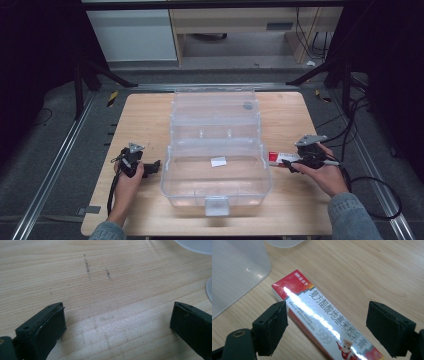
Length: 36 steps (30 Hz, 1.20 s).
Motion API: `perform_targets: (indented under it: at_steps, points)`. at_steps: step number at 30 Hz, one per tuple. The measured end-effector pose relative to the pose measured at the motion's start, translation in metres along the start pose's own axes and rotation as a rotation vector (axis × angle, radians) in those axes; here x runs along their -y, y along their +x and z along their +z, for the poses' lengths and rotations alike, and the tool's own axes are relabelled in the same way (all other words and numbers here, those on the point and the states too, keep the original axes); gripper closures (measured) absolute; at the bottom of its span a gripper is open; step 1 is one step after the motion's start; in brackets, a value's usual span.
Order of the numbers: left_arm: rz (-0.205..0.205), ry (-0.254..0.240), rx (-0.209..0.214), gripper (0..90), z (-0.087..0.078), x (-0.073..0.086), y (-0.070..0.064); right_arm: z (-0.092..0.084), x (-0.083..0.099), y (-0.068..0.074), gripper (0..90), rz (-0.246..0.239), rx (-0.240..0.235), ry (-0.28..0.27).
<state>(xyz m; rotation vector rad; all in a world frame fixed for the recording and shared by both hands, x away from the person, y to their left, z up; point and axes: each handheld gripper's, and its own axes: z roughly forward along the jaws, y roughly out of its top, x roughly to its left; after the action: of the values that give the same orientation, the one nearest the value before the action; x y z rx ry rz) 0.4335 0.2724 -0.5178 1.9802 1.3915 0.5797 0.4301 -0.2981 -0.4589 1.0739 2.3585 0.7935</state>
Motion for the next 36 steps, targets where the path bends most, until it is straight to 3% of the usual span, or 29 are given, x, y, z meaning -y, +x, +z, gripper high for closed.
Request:
perform_targets:
  at_steps: [5,10,14,25,29,36]
  points:
    - [0.000,0.000,0.001,0.0,0.000,0.000,0.000,0.012,0.001,0.002,16.7,-0.030,-0.008,0.042]
    - [0.001,0.000,0.001,0.0,0.000,0.000,0.000,0.019,0.000,-0.001,17.7,-0.022,-0.012,0.065]
    - [0.001,0.000,0.000,0.0,0.000,0.000,0.000,0.021,0.002,-0.001,24.0,-0.029,-0.015,0.088]
    - [0.001,0.000,0.000,0.0,0.000,0.000,0.000,0.009,0.012,-0.007,42.1,0.051,0.061,0.113]
    - [0.001,0.000,0.000,0.0,0.000,0.000,0.000,0.006,0.016,-0.010,39.5,0.096,0.079,0.127]
    - [0.001,0.001,0.001,0.0,0.000,0.000,0.000,-0.003,0.020,0.002,37.1,0.107,0.044,0.120]
